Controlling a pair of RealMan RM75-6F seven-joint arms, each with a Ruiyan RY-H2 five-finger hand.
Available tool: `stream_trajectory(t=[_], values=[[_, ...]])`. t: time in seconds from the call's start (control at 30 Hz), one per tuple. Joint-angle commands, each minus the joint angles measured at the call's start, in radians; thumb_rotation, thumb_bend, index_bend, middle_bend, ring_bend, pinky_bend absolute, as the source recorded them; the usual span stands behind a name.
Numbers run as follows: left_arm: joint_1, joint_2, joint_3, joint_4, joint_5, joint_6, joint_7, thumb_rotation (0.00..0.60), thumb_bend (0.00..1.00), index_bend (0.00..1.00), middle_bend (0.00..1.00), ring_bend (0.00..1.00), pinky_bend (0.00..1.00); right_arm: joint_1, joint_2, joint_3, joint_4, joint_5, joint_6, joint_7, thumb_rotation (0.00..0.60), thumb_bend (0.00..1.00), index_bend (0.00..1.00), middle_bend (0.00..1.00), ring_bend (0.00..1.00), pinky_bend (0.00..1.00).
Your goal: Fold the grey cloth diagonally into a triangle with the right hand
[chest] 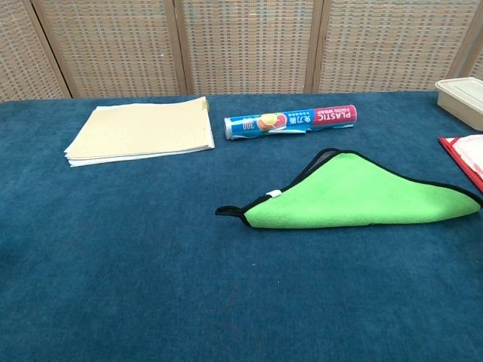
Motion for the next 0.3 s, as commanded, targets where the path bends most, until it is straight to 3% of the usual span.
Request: stream_trajectory(t=[0.03, 0.3], values=[[0.001, 0.0, -0.001, 0.002, -0.005, -0.002, 0.001, 0.6, 0.12, 0.0, 0.0, 0.0, 0.0, -0.061, 0.037, -0.049, -0.01, -0.057, 0.062, 0.028, 0.6, 0.18, 0.13, 0.0, 0.0, 0.0], [0.003, -0.003, -0.004, 0.002, -0.013, -0.003, 0.012, 0.6, 0.12, 0.0, 0.0, 0.0, 0.0, -0.123, 0.039, -0.075, 0.039, -0.072, 0.07, 0.068, 0.6, 0.16, 0.11, 0.0, 0.0, 0.0]])
